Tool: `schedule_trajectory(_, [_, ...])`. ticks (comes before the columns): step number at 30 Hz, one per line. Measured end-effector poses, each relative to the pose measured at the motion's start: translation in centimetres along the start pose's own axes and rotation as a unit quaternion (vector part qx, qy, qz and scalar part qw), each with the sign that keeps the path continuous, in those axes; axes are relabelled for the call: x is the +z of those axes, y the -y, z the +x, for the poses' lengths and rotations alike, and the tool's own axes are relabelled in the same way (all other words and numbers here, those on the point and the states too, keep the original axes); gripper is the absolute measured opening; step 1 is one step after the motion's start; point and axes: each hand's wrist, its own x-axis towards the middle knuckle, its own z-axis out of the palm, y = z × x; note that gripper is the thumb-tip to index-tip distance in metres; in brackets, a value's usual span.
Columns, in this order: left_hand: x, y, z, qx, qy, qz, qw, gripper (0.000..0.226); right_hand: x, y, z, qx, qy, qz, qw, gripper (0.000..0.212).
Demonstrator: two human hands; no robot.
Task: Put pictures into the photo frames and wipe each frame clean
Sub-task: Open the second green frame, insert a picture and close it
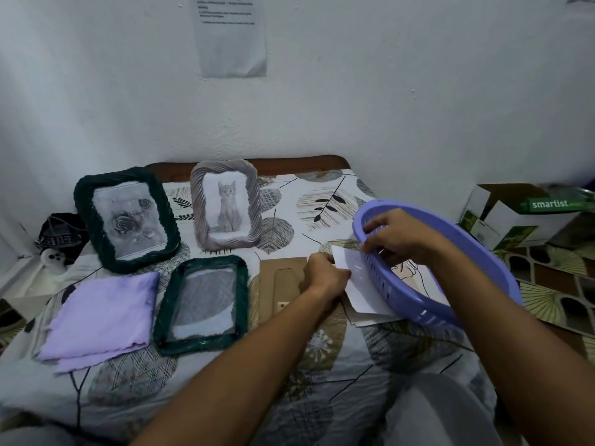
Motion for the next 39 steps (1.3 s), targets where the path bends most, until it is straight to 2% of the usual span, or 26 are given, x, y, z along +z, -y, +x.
schedule_trajectory(5, [0.4,0.3,0.0,-0.028,0.020,-0.024,0.999,0.019,0.6,-0.3,0.3,-0.007,0.000,0.004,1.000,0.033])
schedule_trajectory(11, [-0.8,0.3,0.1,-0.057,0.083,-0.106,0.989,0.014,1.3,-0.5,0.4,-0.009,0.004,0.006,1.000,0.032])
schedule_trajectory(14, [-2.1,-0.2,-0.1,-0.035,0.070,-0.077,0.994,0.024,1.2,-0.9,0.5,-0.012,0.011,0.008,1.000,0.032])
schedule_trajectory(16, [-3.4,-0.8,-0.2,-0.009,0.041,-0.044,0.998,0.030,0.7,-1.2,0.6,-0.013,0.009,0.017,1.000,0.024])
schedule_trajectory(19, [-4.7,-2.3,-0.3,0.041,0.029,-0.052,0.997,0.032,-1.2,-2.7,1.8,0.005,-0.063,0.036,0.997,0.021])
schedule_trajectory(21, [-4.7,-3.2,-0.7,0.058,0.055,-0.061,0.995,0.030,-2.5,-4.4,2.9,0.034,-0.101,-0.015,0.994,0.020])
schedule_trajectory(23, [-4.2,-3.8,-1.3,0.057,0.096,-0.070,0.991,0.030,-3.3,-6.1,3.3,0.079,-0.102,-0.109,0.986,0.024])
schedule_trajectory(25, [-3.4,-3.9,-1.7,0.050,0.129,-0.082,0.987,0.034,-3.4,-7.4,3.3,0.119,-0.089,-0.192,0.970,0.038])
schedule_trajectory(28, [-2.5,-3.6,-1.9,0.045,0.146,-0.088,0.984,0.041,-3.2,-8.6,3.3,0.146,-0.077,-0.253,0.953,0.053])
schedule_trajectory(33, [-2.2,-3.2,-2.1,0.045,0.149,-0.095,0.983,0.040,-3.1,-9.1,3.9,0.171,-0.082,-0.257,0.948,0.059])
schedule_trajectory(39, [-2.3,-3.2,-2.0,0.046,0.142,-0.089,0.985,0.046,-3.3,-9.2,4.0,0.196,-0.108,-0.211,0.951,0.038])
